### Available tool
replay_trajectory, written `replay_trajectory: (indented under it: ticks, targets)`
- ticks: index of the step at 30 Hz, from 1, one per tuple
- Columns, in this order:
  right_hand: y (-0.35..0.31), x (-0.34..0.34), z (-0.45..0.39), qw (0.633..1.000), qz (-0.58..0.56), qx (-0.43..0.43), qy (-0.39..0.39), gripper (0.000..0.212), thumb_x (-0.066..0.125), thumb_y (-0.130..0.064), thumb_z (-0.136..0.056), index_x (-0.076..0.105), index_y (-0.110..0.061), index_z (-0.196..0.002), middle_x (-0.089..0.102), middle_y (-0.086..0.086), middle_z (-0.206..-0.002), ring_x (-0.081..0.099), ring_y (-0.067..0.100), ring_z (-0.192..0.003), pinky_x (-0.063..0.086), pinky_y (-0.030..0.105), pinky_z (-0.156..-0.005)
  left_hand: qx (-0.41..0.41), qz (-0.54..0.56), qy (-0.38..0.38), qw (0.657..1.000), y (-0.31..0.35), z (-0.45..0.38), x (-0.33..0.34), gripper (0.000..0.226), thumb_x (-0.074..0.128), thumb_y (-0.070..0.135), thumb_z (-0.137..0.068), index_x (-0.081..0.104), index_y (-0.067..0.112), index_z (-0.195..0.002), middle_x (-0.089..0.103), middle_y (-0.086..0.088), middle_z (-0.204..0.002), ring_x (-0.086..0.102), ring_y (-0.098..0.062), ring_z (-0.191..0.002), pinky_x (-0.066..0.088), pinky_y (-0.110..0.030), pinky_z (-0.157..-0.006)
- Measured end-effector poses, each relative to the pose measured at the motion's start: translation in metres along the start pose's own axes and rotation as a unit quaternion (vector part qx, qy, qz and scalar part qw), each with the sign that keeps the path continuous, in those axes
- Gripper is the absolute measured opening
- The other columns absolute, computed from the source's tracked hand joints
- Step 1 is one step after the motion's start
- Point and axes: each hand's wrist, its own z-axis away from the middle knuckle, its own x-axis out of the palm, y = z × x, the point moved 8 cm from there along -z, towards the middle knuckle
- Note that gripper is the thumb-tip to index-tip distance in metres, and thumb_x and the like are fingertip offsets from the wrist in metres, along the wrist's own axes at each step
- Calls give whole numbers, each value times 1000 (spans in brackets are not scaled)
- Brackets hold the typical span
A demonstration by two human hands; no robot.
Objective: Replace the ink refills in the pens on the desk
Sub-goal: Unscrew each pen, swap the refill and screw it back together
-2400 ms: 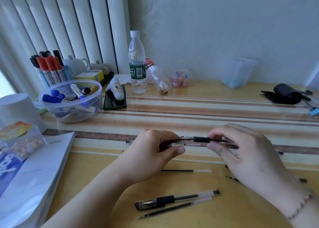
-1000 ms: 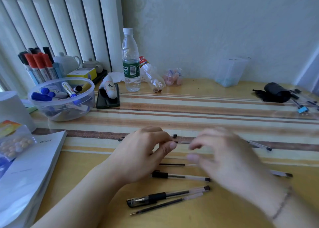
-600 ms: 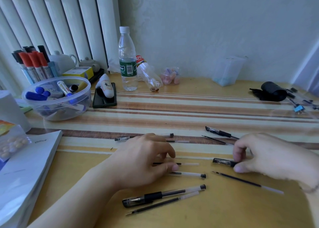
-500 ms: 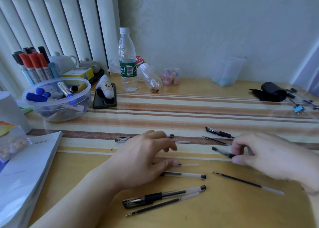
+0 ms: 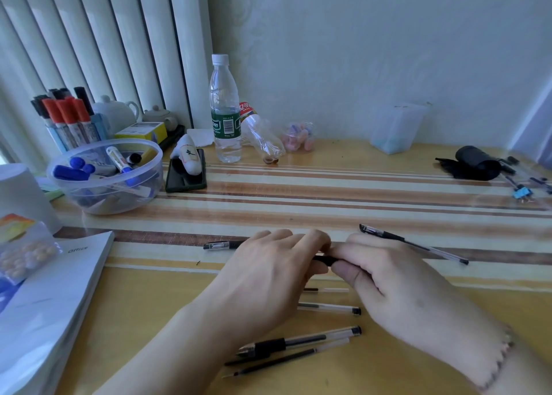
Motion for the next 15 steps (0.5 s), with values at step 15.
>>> replay_trajectory:
  ticks: [15]
  targets:
    - [13, -18, 3, 998, 51, 1, 26, 23, 43, -39, -92, 65, -35, -92, 61, -20, -72, 55, 4, -68, 46, 29, -55, -53, 51, 55, 996, -20, 9, -18, 28, 55, 55, -87, 63, 33, -102, 63, 15, -69, 57, -3, -63, 51, -27, -55]
